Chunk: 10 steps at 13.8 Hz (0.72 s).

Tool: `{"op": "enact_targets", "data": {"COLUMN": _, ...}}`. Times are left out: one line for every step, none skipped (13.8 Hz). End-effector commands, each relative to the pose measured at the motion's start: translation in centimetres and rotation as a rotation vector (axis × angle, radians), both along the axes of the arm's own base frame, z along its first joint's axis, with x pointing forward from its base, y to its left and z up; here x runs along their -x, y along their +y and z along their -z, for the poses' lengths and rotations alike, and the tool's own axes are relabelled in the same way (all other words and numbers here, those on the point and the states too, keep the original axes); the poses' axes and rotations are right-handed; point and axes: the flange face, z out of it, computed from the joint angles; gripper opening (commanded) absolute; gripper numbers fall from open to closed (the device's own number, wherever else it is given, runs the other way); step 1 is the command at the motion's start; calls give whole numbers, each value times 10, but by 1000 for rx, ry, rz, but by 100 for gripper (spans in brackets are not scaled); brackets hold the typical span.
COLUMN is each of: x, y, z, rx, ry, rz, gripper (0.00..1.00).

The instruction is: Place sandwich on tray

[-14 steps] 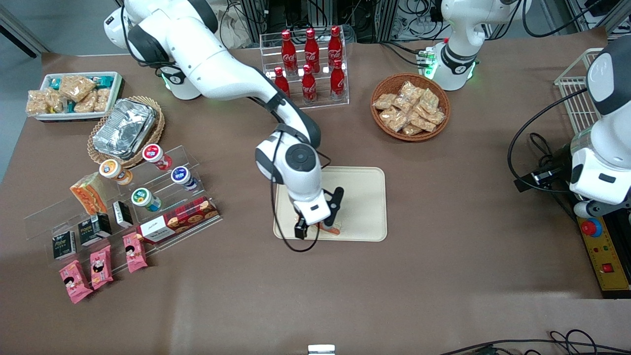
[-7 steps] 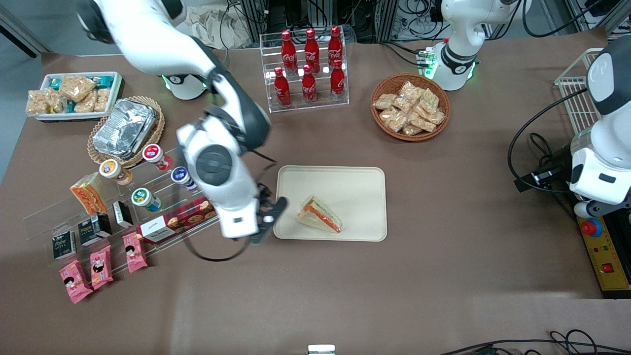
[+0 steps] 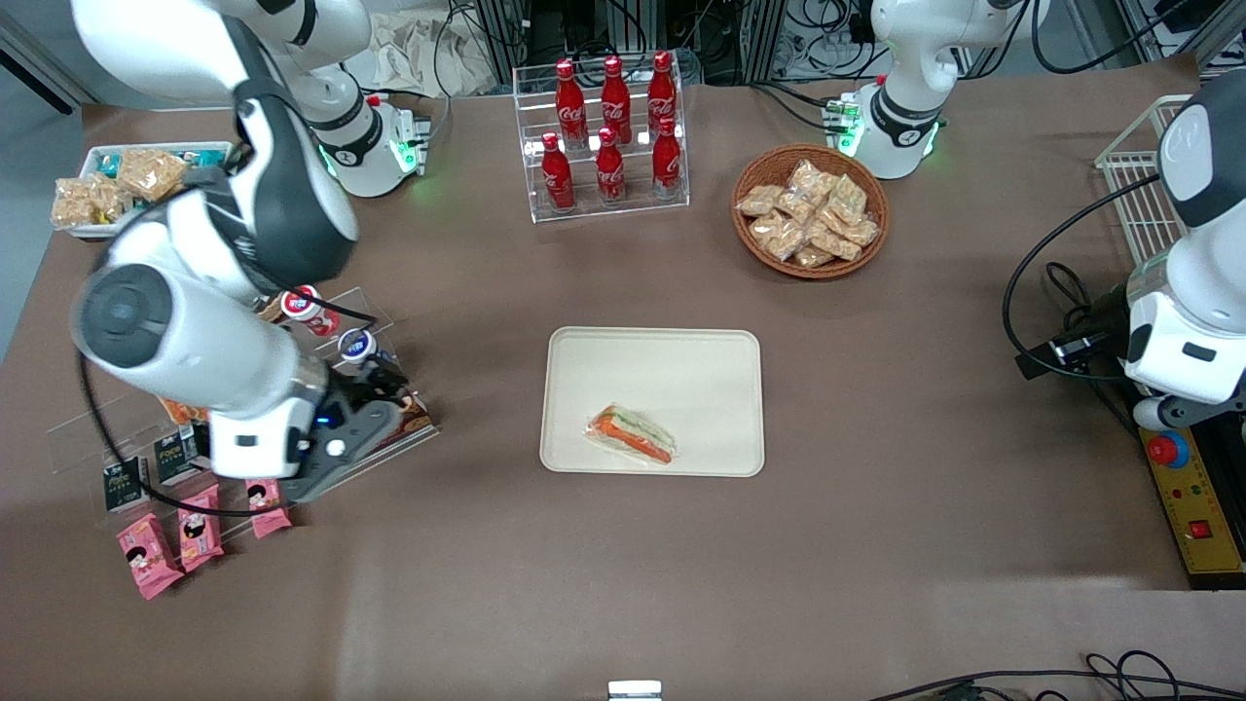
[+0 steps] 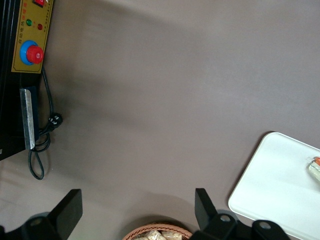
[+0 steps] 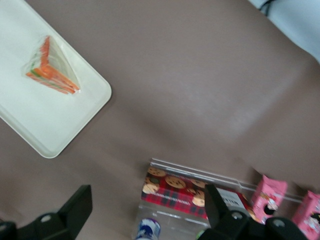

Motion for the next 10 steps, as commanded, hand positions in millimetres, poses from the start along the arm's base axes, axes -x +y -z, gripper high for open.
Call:
{"op": "enact_targets", "data": {"x": 8, "y": -48, "z": -26, "rx": -5, "ry": 1, "rz": 171, "gripper": 100}}
{"op": "enact_targets", "data": {"x": 11, "y": -61, "z": -30, "rx": 1, "ry": 26, "rz": 255, "gripper": 100}}
{"op": "enact_targets", "data": {"x": 16, "y": -70, "z": -41, "rx": 5, "ry": 27, "rz": 308, "gripper": 100}}
{"op": "enact_targets", "data": {"x": 19, "y": -82, "z": -52, "rx": 9, "ry": 15, "rz": 349, "gripper": 100}}
{"op": "enact_targets", "data": {"x": 25, "y": -99, "z": -63, "rx": 22, "ry": 21, "rz": 412, "gripper": 100}}
{"op": "enact_targets", "data": {"x": 32, "y": -119, "z": -66, "rx": 39, "ry": 62, "rz": 493, "gripper": 100}}
{"op": "enact_targets", "data": {"x": 35, "y": -142, "z": -70, "rx": 45, "ry": 81, "rz": 550, "gripper": 100}}
{"op": "enact_targets", "data": {"x": 36, "y": -164, "z": -71, "rx": 42, "ry": 84, "rz": 584, "gripper": 100}}
{"op": "enact_targets", "data": {"x": 36, "y": -182, "z": -73, "rx": 42, "ry": 83, "rz": 610, "gripper": 100}}
{"op": "enact_targets", "data": {"x": 36, "y": -195, "z": -73, "rx": 44, "ry": 81, "rz": 630, "gripper": 100}}
